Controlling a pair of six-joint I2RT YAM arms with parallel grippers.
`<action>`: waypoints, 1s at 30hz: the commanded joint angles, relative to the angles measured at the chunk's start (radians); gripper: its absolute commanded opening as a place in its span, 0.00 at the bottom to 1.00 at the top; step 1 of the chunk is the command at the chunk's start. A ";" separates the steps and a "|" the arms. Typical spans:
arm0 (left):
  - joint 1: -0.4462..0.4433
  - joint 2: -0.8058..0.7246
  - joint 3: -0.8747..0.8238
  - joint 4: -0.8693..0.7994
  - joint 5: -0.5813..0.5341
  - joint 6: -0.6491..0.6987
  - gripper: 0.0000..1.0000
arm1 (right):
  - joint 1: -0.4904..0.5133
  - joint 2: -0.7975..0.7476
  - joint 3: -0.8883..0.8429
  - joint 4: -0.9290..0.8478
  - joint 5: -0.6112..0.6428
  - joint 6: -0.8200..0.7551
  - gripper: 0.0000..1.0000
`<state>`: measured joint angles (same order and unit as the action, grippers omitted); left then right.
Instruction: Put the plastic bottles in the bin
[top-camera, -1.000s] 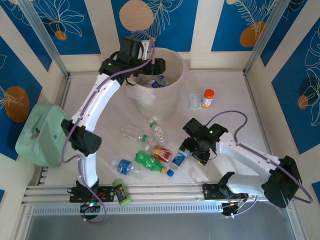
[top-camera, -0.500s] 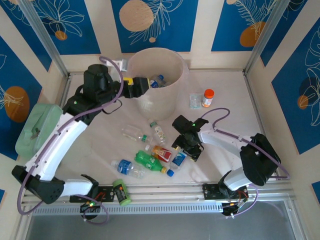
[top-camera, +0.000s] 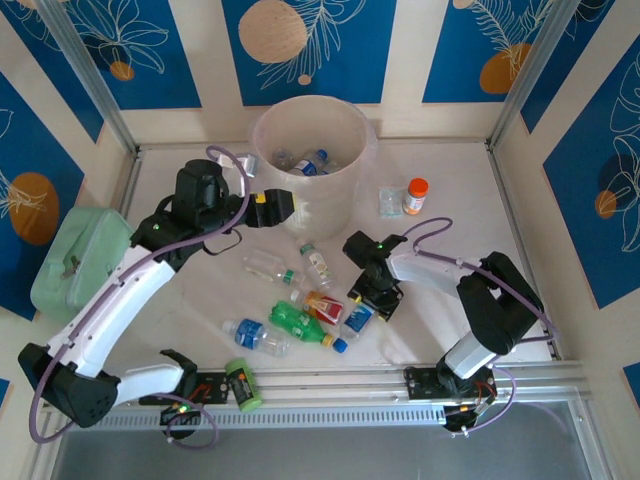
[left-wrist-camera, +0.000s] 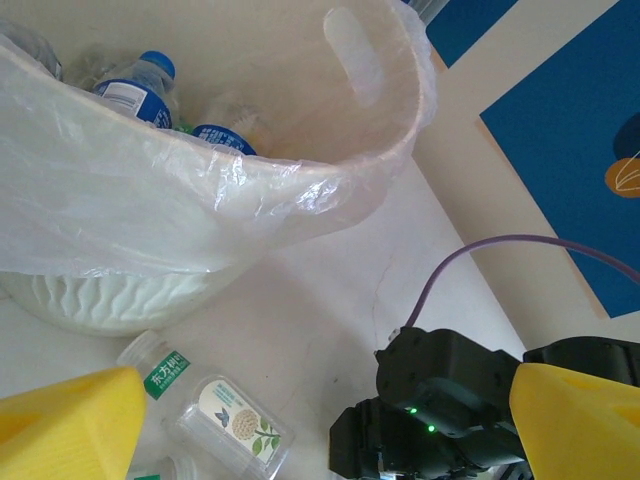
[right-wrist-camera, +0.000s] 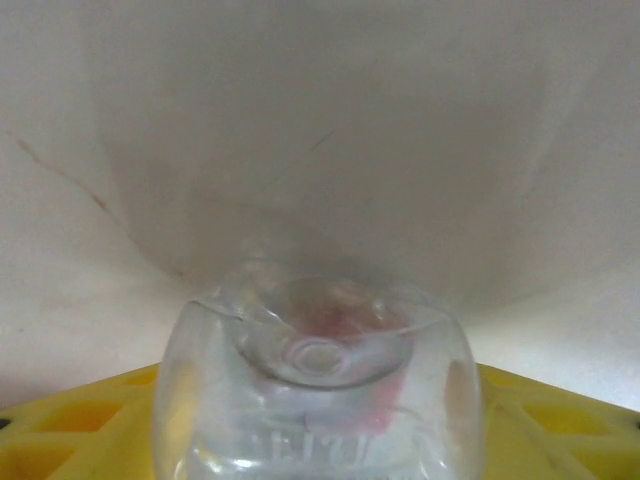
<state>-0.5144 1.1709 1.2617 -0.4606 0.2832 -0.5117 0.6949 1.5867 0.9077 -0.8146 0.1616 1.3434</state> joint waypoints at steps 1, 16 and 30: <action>0.005 -0.011 -0.005 0.001 0.025 -0.012 0.92 | -0.006 0.006 0.017 -0.028 0.013 0.012 0.61; 0.005 0.022 0.036 0.040 0.073 -0.065 0.92 | -0.025 -0.365 0.001 -0.072 0.153 -0.055 0.52; -0.079 0.099 -0.015 0.456 0.439 -0.315 0.95 | -0.210 -0.726 0.204 0.344 -0.119 -0.302 0.52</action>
<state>-0.5552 1.2499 1.2686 -0.1776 0.5854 -0.7364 0.5076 0.8616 1.0790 -0.6308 0.1692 1.0939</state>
